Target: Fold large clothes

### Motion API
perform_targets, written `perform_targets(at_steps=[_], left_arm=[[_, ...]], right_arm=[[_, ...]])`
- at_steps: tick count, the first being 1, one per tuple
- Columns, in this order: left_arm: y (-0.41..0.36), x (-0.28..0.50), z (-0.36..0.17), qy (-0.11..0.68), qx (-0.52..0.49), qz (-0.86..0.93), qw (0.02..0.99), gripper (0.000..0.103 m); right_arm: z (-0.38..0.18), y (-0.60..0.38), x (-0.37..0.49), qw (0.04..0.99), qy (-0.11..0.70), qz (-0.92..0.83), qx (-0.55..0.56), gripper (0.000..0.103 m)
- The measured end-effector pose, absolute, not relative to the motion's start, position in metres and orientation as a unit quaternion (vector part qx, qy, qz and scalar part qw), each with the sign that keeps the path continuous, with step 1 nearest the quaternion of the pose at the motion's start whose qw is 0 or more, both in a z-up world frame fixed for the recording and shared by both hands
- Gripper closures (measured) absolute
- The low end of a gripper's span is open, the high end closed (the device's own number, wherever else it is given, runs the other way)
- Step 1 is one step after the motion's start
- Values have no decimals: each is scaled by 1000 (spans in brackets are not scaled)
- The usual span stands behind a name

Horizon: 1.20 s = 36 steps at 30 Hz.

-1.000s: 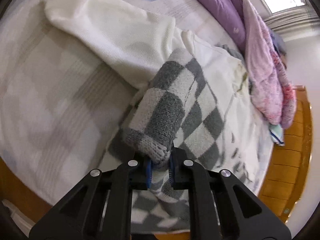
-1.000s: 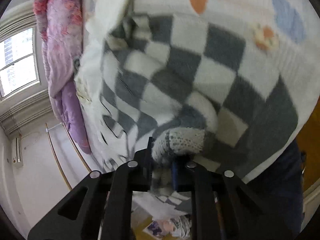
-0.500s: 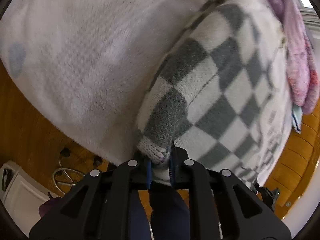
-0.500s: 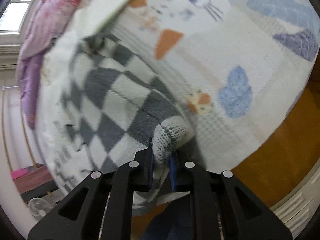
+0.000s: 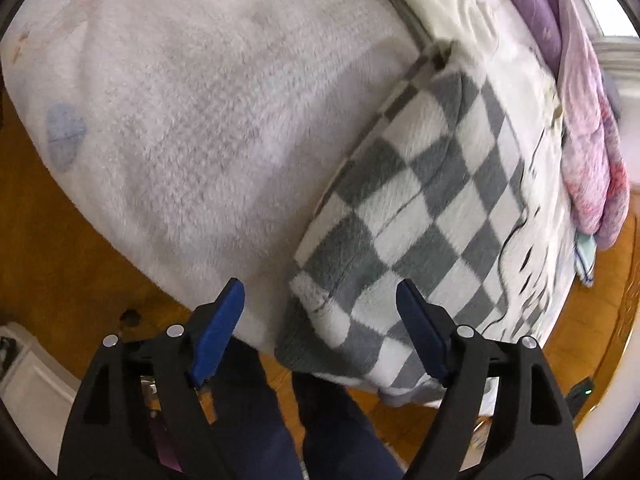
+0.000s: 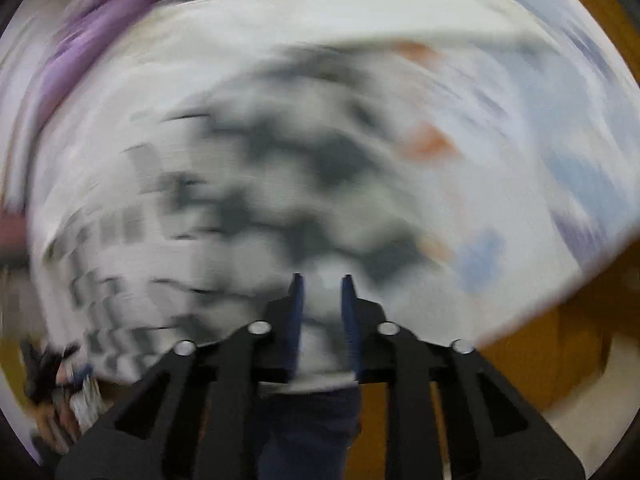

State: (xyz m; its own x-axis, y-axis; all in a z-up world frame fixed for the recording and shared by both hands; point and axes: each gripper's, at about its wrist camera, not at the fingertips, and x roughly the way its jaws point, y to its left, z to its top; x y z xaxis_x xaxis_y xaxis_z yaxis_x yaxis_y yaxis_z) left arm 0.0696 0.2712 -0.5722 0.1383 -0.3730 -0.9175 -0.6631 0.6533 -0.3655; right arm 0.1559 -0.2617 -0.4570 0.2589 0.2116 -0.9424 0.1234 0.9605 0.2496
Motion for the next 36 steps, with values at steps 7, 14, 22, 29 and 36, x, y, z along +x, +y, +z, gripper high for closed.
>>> perform_targets(at_steps=[7, 14, 22, 29, 36], left_arm=[[258, 68, -582, 633, -418, 124, 639, 24], [258, 44, -595, 614, -454, 128, 632, 21], [257, 15, -615, 600, -508, 118, 606, 21], [250, 6, -639, 602, -538, 95, 582, 21], [239, 3, -654, 612, -528, 80, 584, 21]], right_arm=[[-485, -112, 265, 781, 602, 146, 75, 103], [-568, -91, 305, 747, 650, 112, 83, 103], [-544, -103, 231, 708, 689, 105, 109, 103], [-569, -112, 220, 721, 677, 89, 122, 103], [-567, -127, 170, 677, 707, 70, 195, 101]])
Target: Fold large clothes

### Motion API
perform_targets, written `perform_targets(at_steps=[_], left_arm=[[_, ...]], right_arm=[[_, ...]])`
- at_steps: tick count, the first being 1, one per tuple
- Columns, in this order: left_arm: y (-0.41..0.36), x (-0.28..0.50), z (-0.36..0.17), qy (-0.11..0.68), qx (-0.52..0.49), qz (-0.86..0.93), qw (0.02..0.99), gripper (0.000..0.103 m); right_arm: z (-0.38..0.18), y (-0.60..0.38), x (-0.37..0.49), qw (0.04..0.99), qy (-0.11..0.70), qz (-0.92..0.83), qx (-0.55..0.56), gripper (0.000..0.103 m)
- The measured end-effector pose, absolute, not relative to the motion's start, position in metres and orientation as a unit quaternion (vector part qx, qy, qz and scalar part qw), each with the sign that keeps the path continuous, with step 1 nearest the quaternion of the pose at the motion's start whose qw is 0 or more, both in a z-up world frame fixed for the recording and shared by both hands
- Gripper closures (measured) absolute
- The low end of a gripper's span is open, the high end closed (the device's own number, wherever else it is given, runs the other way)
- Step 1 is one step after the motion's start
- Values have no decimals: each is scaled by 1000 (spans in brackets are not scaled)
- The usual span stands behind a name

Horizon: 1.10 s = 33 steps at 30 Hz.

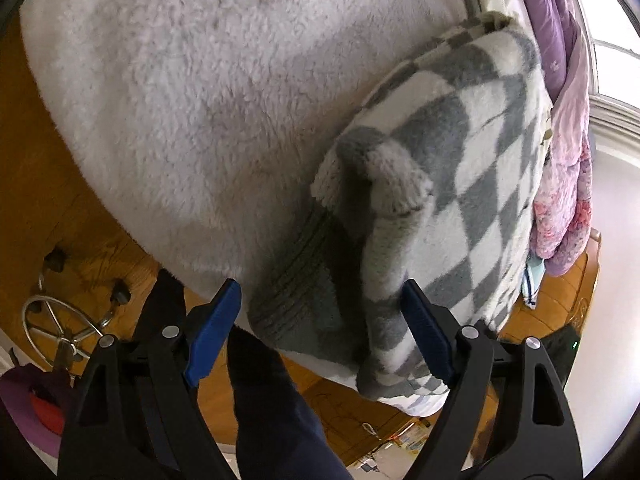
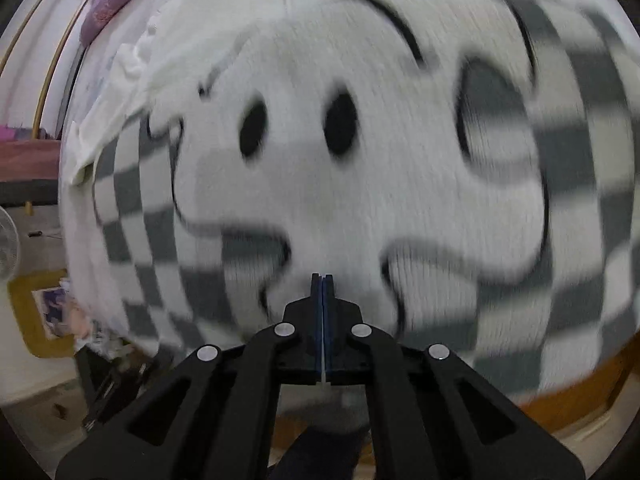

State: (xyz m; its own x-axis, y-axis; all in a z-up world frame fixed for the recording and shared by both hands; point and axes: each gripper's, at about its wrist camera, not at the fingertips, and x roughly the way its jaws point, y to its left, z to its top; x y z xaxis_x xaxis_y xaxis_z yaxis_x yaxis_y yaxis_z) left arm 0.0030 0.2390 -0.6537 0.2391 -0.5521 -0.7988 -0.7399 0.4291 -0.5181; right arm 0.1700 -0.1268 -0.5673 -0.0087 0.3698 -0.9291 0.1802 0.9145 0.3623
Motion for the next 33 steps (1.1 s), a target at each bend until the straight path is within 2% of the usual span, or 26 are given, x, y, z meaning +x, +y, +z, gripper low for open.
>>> perform_targets(at_steps=[4, 7, 9, 11, 12, 14, 15, 17, 20, 24, 28, 33], left_arm=[[237, 6, -666, 617, -524, 84, 581, 21], [238, 10, -668, 618, -527, 80, 578, 21], [238, 11, -667, 617, -521, 79, 585, 25], [237, 13, -660, 612, -517, 74, 594, 44], [236, 15, -654, 612, -512, 73, 598, 47], [235, 19, -645, 614, -501, 61, 606, 70], [235, 20, -640, 614, -499, 59, 608, 72], [234, 24, -627, 616, -492, 49, 613, 77], [234, 29, -599, 609, -488, 28, 625, 80], [230, 39, -573, 607, -483, 18, 631, 87], [228, 52, -555, 591, -489, -2, 642, 103], [232, 59, -579, 613, -472, 37, 633, 103]], right_arm=[[-600, -128, 166, 685, 702, 64, 182, 103], [-597, -117, 168, 696, 699, 70, 148, 103], [-590, -114, 165, 705, 692, 82, 132, 103], [-577, -110, 159, 716, 681, 96, 121, 97], [-569, -105, 155, 725, 673, 108, 102, 97], [-554, -95, 146, 741, 652, 140, 80, 89], [-546, -86, 140, 748, 638, 165, 71, 86], [-532, -62, 127, 757, 613, 221, 55, 64], [-517, -32, 108, 760, 582, 288, 34, 52], [-509, 8, 87, 746, 553, 370, 11, 44], [-519, 29, 80, 743, 545, 389, -22, 41], [-566, 56, 80, 739, 553, 373, -101, 41]])
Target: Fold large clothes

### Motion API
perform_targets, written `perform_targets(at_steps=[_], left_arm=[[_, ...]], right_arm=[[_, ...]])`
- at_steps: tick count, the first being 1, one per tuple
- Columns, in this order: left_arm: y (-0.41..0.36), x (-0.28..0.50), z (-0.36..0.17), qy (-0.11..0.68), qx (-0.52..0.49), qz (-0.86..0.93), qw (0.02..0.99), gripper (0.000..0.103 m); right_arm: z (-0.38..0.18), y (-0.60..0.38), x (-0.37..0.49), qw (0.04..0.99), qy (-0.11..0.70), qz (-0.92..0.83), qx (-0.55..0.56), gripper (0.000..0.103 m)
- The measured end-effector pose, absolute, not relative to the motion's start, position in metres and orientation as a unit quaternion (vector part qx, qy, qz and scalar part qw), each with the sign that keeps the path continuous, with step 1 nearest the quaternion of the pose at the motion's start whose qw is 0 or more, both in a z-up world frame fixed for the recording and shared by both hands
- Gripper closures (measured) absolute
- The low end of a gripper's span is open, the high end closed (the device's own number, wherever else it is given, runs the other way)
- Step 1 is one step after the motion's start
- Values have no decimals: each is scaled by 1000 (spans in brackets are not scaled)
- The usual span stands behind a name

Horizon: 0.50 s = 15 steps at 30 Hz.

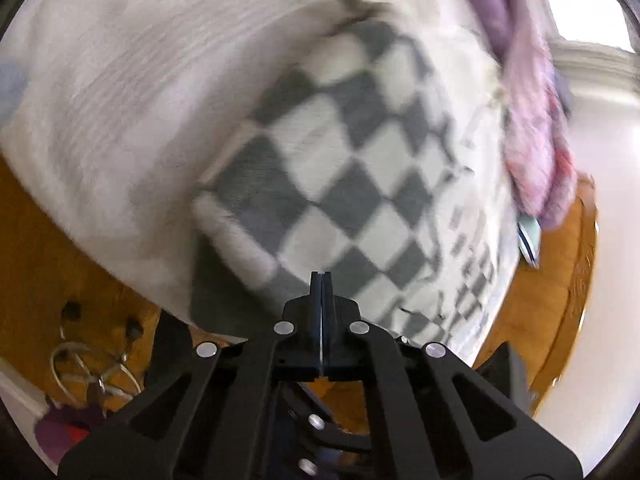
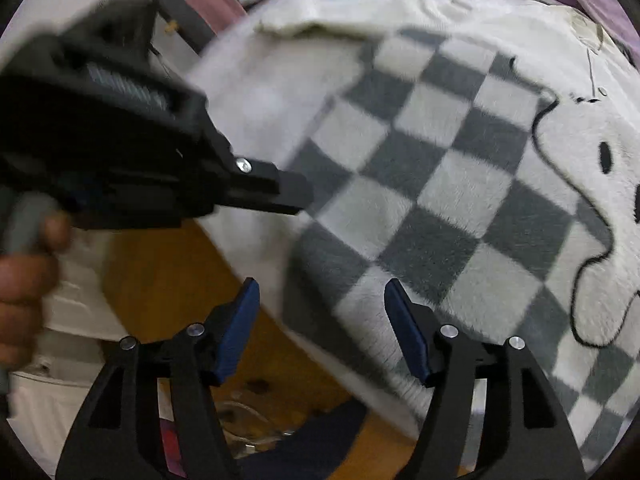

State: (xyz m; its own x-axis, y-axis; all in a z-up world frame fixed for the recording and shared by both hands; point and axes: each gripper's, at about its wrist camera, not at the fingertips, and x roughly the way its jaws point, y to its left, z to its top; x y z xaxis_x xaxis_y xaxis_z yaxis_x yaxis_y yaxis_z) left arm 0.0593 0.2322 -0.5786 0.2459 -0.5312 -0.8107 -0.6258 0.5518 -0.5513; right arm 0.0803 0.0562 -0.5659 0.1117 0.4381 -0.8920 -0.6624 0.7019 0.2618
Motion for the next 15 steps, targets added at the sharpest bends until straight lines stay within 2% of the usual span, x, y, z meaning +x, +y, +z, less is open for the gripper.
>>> perform_targets(at_steps=[1, 2, 3, 4, 5, 10, 13, 15], left_arm=[[238, 57, -578, 606, -473, 49, 638, 103], [244, 54, -579, 602, -470, 54, 643, 96], [248, 51, -582, 601, -470, 56, 644, 83], [251, 49, -589, 608, -468, 65, 638, 54], [252, 47, -594, 611, -464, 76, 636, 43], [247, 42, -644, 628, -491, 85, 597, 43], [243, 50, -650, 626, -486, 80, 605, 44], [240, 56, -650, 628, -474, 72, 613, 64]], right_arm=[[-569, 56, 80, 741, 554, 368, -98, 41], [-568, 53, 81, 742, 554, 365, -91, 41], [-569, 54, 85, 743, 557, 363, -78, 41], [-568, 47, 87, 744, 562, 355, -64, 41], [-567, 40, 88, 746, 565, 348, -55, 41], [-572, 31, 94, 741, 572, 347, -55, 41], [-573, 37, 96, 738, 570, 356, -56, 41], [-574, 44, 97, 736, 569, 362, -55, 41]])
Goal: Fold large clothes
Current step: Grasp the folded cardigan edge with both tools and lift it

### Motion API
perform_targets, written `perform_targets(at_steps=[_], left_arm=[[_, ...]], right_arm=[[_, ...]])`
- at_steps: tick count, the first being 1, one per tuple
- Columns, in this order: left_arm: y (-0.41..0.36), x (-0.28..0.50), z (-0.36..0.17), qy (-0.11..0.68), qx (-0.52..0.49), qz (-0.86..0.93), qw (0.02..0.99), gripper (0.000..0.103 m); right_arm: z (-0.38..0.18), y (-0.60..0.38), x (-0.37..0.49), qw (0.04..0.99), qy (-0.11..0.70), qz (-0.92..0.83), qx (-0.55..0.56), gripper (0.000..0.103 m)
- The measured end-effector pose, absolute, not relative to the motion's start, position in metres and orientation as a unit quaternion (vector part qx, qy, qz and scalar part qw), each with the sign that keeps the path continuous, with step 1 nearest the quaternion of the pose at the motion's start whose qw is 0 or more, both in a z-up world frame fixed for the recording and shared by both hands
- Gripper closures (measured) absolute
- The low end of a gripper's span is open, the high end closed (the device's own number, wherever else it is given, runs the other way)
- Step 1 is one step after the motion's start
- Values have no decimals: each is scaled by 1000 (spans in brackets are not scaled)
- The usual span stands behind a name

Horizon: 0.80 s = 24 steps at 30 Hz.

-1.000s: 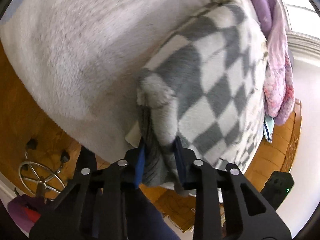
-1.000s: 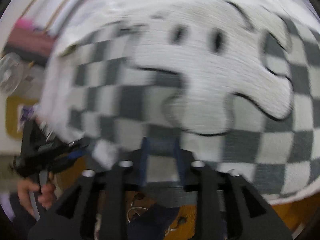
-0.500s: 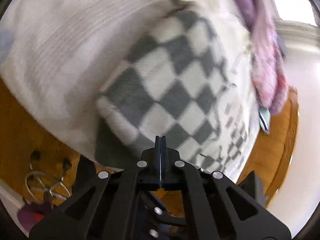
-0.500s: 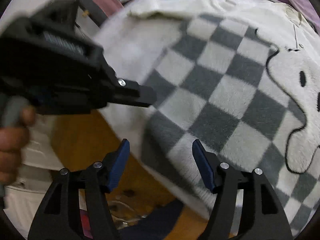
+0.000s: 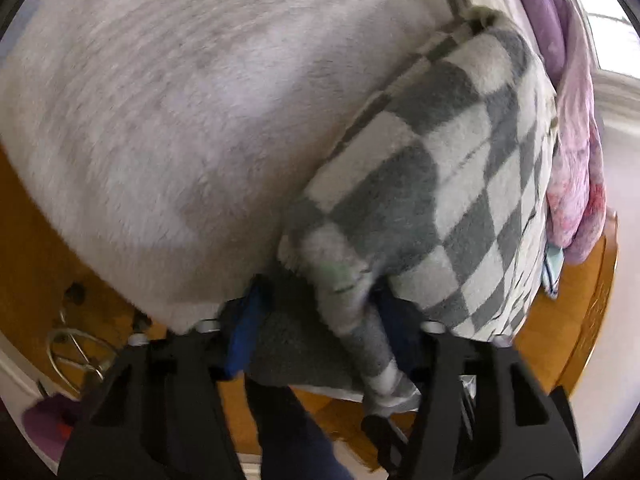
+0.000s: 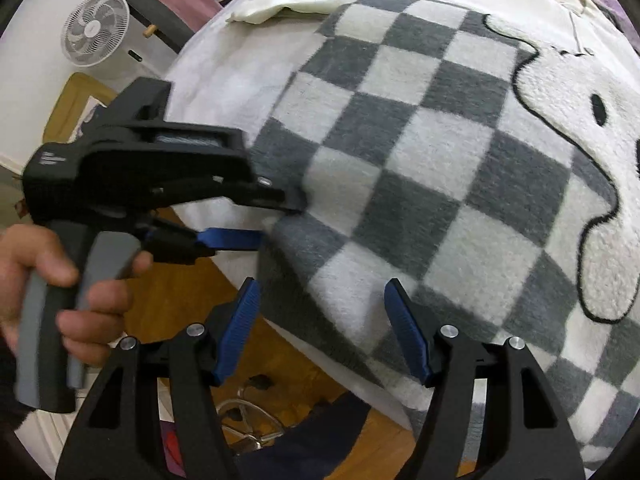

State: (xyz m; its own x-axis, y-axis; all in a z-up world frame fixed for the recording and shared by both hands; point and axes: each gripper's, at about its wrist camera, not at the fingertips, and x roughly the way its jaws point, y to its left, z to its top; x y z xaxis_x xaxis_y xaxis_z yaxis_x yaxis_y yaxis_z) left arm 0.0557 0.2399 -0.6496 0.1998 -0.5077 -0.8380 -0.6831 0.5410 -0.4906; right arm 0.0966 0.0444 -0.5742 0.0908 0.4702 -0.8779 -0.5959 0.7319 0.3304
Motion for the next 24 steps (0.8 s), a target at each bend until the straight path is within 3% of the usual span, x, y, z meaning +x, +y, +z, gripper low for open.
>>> perform_targets(at_steps=[2, 4, 10, 19, 21, 22, 23, 24], left_arm=[[237, 61, -639, 636, -450, 62, 623, 80], [235, 64, -628, 636, -443, 49, 630, 83], [238, 72, -616, 635, -468, 32, 614, 84], [251, 57, -618, 618, -493, 16, 612, 85], [248, 56, -618, 620, -492, 17, 611, 85], [248, 57, -618, 621, -490, 19, 611, 85], [249, 56, -617, 620, -493, 19, 610, 85], [248, 58, -616, 618, -498, 17, 608, 85]], right_arm=[[-574, 51, 92, 734, 568, 369, -51, 41], [-573, 62, 84, 734, 567, 371, -49, 41], [-572, 83, 79, 738, 554, 381, -63, 34], [-591, 96, 81, 763, 526, 354, -122, 34], [-594, 98, 79, 771, 520, 341, -137, 41], [-594, 99, 79, 777, 517, 325, -154, 58], [-595, 99, 79, 779, 517, 316, -161, 69], [-593, 94, 83, 778, 523, 316, -147, 72]])
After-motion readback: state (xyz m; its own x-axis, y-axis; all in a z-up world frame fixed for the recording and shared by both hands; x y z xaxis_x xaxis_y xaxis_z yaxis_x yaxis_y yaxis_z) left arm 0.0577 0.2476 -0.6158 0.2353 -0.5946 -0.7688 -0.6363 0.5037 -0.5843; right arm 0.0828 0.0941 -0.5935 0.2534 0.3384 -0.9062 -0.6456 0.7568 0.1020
